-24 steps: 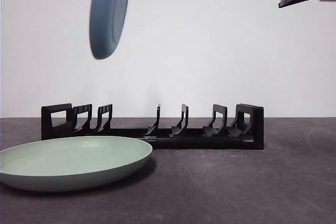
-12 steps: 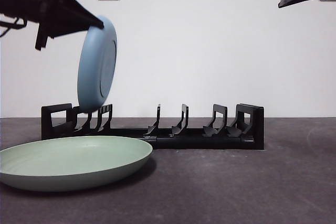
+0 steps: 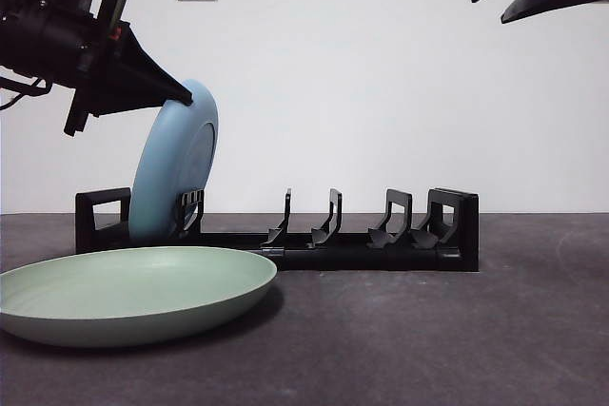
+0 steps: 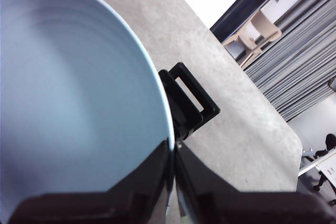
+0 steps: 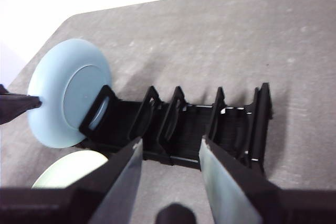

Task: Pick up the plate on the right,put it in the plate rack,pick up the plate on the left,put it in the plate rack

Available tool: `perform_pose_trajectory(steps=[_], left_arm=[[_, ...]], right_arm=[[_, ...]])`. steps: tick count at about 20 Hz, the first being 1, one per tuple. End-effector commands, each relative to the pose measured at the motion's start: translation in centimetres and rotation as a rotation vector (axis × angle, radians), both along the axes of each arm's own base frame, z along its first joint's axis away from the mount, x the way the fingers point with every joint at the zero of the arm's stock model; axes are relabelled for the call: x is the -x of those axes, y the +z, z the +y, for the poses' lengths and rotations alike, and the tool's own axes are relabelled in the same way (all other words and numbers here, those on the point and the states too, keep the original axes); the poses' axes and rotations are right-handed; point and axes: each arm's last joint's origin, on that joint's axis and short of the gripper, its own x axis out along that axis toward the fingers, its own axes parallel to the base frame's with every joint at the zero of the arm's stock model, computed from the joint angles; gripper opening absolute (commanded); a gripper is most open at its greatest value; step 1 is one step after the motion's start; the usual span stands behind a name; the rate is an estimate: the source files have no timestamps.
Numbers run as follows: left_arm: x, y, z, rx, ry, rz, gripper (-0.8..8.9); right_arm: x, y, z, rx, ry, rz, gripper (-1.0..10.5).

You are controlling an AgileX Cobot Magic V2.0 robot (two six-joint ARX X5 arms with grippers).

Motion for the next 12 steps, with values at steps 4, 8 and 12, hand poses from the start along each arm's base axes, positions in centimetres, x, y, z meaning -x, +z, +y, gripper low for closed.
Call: perform_pose_trajectory(steps=[4,8,12], left_arm=[[0.8,1.2,0.4,-0.02,0.007,-0.052,3.24],[3.2,5.0,0.5,-0.048,-0.009,-0.199,3.24],[7.6,8.6,0.2,-0.188,0.032,-0.358,3.24]], right_arm=[[-0.6,-1.4,1.9,-0.059,0.194,0.087,1.9],[-1.3,-3.9,5.3,-0.035,0.322,0.201,1.9],[-2.3,-7.7,9.1,0.004,0.413,0.327,1.9]])
